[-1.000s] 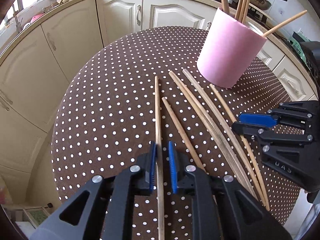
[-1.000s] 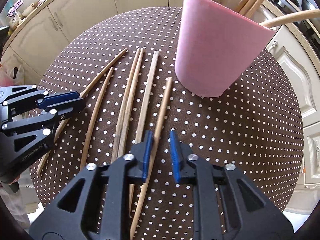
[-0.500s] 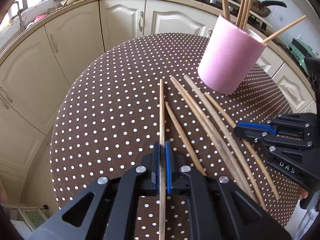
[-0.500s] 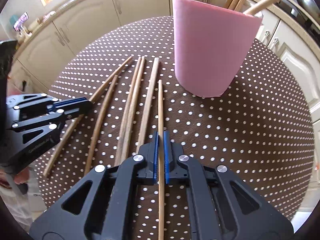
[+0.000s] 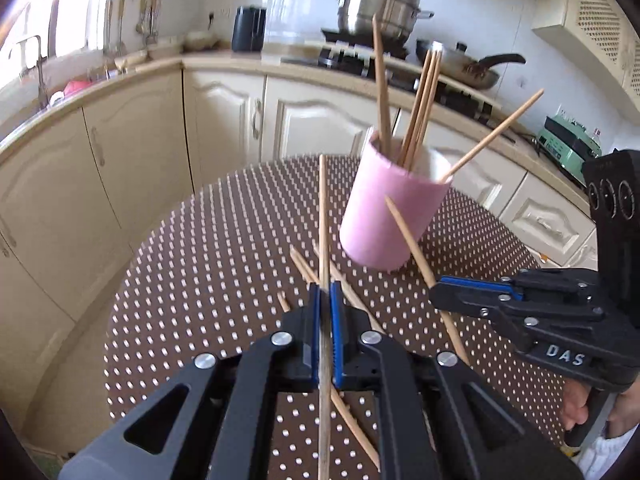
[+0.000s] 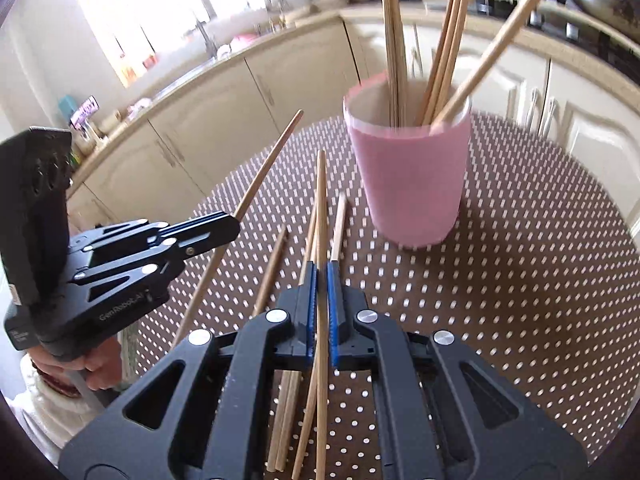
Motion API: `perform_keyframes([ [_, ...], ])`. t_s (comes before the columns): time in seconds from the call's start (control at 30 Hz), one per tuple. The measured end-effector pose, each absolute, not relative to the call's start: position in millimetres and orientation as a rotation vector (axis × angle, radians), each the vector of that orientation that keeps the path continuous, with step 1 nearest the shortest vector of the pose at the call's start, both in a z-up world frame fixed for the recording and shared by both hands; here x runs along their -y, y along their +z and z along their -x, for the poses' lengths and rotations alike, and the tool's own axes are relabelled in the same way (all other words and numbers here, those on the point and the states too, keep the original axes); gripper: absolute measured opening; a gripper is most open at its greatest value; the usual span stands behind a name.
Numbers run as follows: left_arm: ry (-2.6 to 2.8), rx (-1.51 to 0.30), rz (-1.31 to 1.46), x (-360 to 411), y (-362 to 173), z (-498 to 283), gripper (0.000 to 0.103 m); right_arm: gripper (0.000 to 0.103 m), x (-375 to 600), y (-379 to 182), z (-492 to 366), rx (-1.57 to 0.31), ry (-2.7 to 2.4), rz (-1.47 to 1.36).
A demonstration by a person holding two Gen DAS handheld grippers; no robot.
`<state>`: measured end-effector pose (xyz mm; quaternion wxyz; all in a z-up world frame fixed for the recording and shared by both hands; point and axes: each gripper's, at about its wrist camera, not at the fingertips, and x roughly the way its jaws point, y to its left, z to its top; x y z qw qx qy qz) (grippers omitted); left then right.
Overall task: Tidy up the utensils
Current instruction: 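Lift both held chopsticks upright and carry them over the pink cup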
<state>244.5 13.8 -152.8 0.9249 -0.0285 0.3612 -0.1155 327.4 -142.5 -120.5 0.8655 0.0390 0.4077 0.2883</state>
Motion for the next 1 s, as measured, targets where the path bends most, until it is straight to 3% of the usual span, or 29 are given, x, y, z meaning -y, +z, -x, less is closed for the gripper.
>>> perform_keyframes([
  [1.0,-0.36,-0.388,0.126,22.6,-79.5,-226.3,0.006,0.006,162.0,-39.7,-305.1,-0.583,0.622,-0.202],
])
